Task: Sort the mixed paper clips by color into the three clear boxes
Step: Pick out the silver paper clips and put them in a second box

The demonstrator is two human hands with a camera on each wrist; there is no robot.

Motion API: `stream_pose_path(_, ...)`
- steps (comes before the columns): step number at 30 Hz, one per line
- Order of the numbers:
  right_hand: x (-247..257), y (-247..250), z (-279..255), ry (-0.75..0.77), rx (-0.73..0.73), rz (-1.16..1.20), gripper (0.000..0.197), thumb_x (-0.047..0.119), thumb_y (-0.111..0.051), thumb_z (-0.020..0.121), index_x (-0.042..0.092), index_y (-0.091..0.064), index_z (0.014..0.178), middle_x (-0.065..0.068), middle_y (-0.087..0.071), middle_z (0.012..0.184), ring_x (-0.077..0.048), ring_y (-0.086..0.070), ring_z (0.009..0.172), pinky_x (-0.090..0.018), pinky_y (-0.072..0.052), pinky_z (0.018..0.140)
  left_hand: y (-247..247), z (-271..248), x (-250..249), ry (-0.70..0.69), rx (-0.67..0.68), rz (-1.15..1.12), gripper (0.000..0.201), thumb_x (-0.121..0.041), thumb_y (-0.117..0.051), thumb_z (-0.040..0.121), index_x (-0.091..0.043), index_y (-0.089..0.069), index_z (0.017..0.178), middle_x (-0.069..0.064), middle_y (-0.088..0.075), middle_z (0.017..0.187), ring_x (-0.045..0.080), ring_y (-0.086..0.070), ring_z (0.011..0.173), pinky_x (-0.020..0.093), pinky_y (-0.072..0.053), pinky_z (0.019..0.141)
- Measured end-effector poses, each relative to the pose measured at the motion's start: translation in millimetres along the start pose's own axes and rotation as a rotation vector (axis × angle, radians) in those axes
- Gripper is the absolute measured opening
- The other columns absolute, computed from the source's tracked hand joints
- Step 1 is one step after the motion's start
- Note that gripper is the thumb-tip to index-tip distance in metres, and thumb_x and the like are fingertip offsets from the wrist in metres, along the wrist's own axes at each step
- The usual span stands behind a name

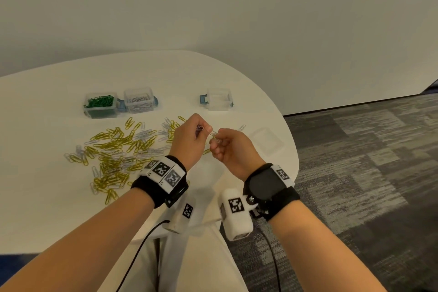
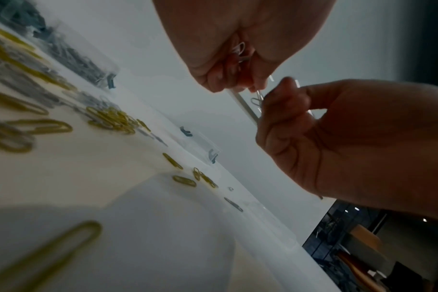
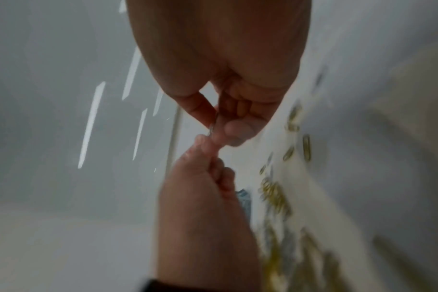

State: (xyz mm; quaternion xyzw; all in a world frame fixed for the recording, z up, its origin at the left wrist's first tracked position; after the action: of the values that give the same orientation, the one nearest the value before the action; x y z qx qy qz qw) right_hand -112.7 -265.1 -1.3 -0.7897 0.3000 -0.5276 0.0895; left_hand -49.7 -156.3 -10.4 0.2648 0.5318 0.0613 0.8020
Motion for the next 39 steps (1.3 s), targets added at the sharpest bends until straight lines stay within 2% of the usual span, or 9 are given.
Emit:
stream_pose_path(2, 0, 1, 1, -0.109, 0.053, 0.168, 0.015, 0.006, -0.042, 0.089, 0.009, -0.051, 0.078, -0.008, -0.055, 0.062, -0.014, -0.045, 0.05, -0.02, -0.041, 0.05, 0, 0, 0, -0.007, 0.003, -0.015, 0.012, -0.013, -0.057, 0.091, -0.012, -0.051, 0.081, -0.012, -0.049, 0.065, -0.001, -0.044, 0.058, 0.006, -0.034, 0.055)
stream_pose_path(5, 4, -2, 3, -0.035, 0.054, 0.092, 0.013, 0.007, -0.044, 0.091, 0.004, -0.056, 0.088, -0.008, -0.06, 0.064, -0.013, -0.05, 0.053, -0.02, -0.043, 0.054, 0, -1, -1, -0.007, -0.03, -0.056, 0.008, -0.013, -0.056, 0.092, -0.012, -0.052, 0.085, -0.013, -0.051, 0.07, -0.003, -0.047, 0.063, 0.004, -0.035, 0.057)
stream_pose_path(10, 11, -2, 1, 0.275, -0.09, -0.437, 0.007, 0.006, -0.047, 0.091, 0.006, -0.054, 0.089, -0.011, -0.062, 0.062, -0.017, -0.051, 0.052, -0.026, -0.041, 0.054, 7, -3, -1, -0.037, 0.068, 0.03, 0.005, -0.015, -0.056, 0.092, -0.011, -0.054, 0.088, -0.009, -0.054, 0.075, 0.002, -0.051, 0.068, 0.005, -0.039, 0.062)
stream_pose_path(14, 14, -1, 0, 0.405, -0.083, -0.927, 0.007, 0.01, -0.049, 0.088, 0.007, -0.056, 0.089, -0.003, -0.063, 0.06, -0.007, -0.055, 0.052, -0.014, -0.041, 0.054, 17, 4, -8, -0.176, 0.305, 0.328, 0.007, -0.012, -0.056, 0.088, -0.005, -0.056, 0.087, 0.008, -0.059, 0.089, 0.02, -0.056, 0.083, 0.033, -0.046, 0.076)
stream_pose_path(16, 18, -1, 1, 0.397, -0.041, -1.039, 0.007, 0.01, -0.05, 0.089, 0.01, -0.055, 0.094, -0.001, -0.062, 0.061, -0.005, -0.054, 0.053, -0.01, -0.041, 0.054, 20, 10, -11, -0.223, 0.354, 0.376, 0.007, -0.01, -0.055, 0.088, -0.005, -0.054, 0.084, 0.011, -0.058, 0.087, 0.024, -0.055, 0.082, 0.035, -0.044, 0.073)
stream_pose_path(23, 15, -1, 5, 0.126, 0.029, -0.452, 0.012, 0.002, -0.052, 0.093, 0.011, -0.045, 0.088, -0.011, -0.061, 0.067, -0.017, -0.049, 0.057, -0.026, -0.039, 0.056, 13, 9, 8, -0.171, 0.182, 0.205, 0.013, -0.013, -0.056, 0.092, -0.006, -0.054, 0.081, -0.007, -0.051, 0.074, -0.001, -0.044, 0.065, 0.006, -0.033, 0.062)
stream_pose_path(29, 15, -6, 3, 0.164, 0.003, -0.467, 0.007, 0.002, -0.052, 0.093, 0.008, -0.048, 0.09, -0.014, -0.064, 0.071, -0.018, -0.054, 0.058, -0.024, -0.045, 0.056, 5, -4, 7, -0.094, 0.016, 0.079, 0.016, -0.007, -0.056, 0.09, -0.013, -0.049, 0.077, -0.013, -0.048, 0.066, -0.002, -0.044, 0.061, 0.006, -0.035, 0.058)
stream_pose_path(34, 12, 1, 8, 0.275, -0.115, -0.709, 0.015, 0.016, -0.065, 0.086, 0.004, -0.057, 0.092, -0.014, -0.069, 0.083, -0.016, -0.062, 0.067, -0.027, -0.054, 0.064, 7, -3, 9, -0.106, 0.046, 0.106, 0.01, -0.013, -0.056, 0.092, -0.009, -0.056, 0.083, -0.01, -0.052, 0.069, -0.001, -0.047, 0.062, 0.005, -0.037, 0.059)
stream_pose_path(39, 10, -2, 10, 0.234, -0.063, -0.6, 0.013, 0.012, -0.064, 0.087, 0.001, -0.058, 0.093, -0.018, -0.067, 0.085, -0.019, -0.062, 0.067, -0.027, -0.054, 0.065, 10, 5, 12, -0.146, 0.102, 0.146, 0.006, -0.012, -0.055, 0.092, -0.009, -0.056, 0.088, -0.001, -0.059, 0.076, 0.001, -0.048, 0.06, 0.005, -0.037, 0.059)
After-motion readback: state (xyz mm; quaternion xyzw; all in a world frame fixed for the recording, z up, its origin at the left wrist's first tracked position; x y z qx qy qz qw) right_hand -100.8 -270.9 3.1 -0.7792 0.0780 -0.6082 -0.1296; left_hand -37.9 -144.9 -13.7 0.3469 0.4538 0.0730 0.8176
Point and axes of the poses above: each hand's wrist, its own z-axis towards the middle knuckle, its own y-axis out of the back of the hand, x = y × z, the point moved 1 cm from there along z, towards the middle knuckle
